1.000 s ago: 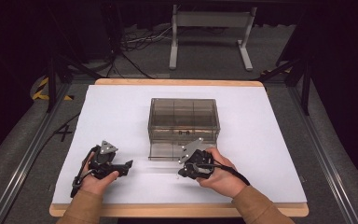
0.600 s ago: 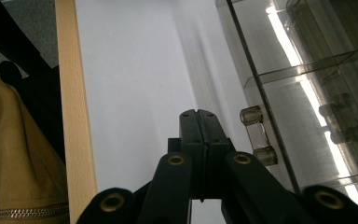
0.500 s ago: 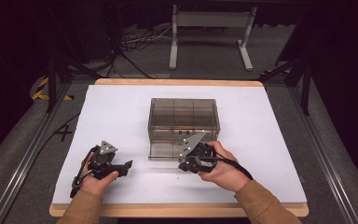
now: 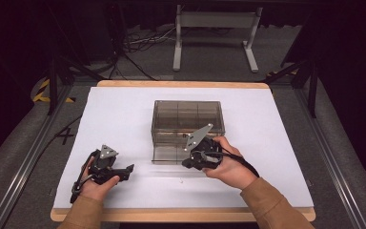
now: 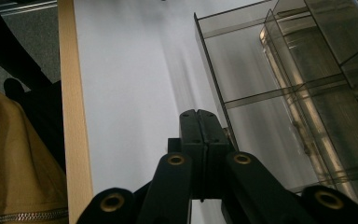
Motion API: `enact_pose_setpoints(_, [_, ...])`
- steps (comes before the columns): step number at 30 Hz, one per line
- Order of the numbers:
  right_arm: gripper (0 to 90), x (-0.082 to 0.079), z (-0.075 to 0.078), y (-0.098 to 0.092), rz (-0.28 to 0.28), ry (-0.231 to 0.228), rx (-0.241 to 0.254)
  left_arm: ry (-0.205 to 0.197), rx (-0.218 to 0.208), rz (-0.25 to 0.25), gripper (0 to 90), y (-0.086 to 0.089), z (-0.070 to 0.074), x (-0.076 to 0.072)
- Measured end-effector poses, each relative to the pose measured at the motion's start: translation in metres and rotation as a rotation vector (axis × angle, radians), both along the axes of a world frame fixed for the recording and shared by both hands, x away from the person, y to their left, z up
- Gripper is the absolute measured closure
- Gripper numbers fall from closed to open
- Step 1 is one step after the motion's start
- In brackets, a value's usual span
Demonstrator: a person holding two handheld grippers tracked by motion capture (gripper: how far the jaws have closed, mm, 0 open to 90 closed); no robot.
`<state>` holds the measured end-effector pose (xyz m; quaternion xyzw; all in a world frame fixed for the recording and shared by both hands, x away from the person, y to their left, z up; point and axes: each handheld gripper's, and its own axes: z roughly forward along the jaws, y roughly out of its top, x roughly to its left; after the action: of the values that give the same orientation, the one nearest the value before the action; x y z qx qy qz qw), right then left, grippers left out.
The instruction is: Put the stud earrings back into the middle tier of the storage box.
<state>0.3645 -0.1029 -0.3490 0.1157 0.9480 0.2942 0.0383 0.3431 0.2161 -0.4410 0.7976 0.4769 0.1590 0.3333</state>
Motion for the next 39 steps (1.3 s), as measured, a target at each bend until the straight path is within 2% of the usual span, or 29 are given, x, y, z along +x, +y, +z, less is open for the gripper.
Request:
enact_pose_setpoints(9, [90.0, 0.006, 0.009, 0.002, -0.002, 0.006, 0.003, 0.001, -0.001, -0.001, 21.1, 0.0, 0.0, 0.0])
enact_pose_setpoints(12, [90.0, 0.011, 0.011, 0.003, 0.013, 0.016, 0.0, 0.007, 0.0, -0.006, 21.0, 0.0, 0.0, 0.0])
enact_pose_setpoints(20, [90.0, 0.021, 0.015, 0.005, 0.009, 0.021, 0.0, -0.001, 0.0, -0.002, 21.1, 0.0, 0.0, 0.001])
enact_pose_setpoints(39, [90.0, 0.044, 0.005, 0.011, -0.029, 0.025, -0.023, -0.003, 0.0, -0.004, 21.1, 0.0, 0.0, 0.001])
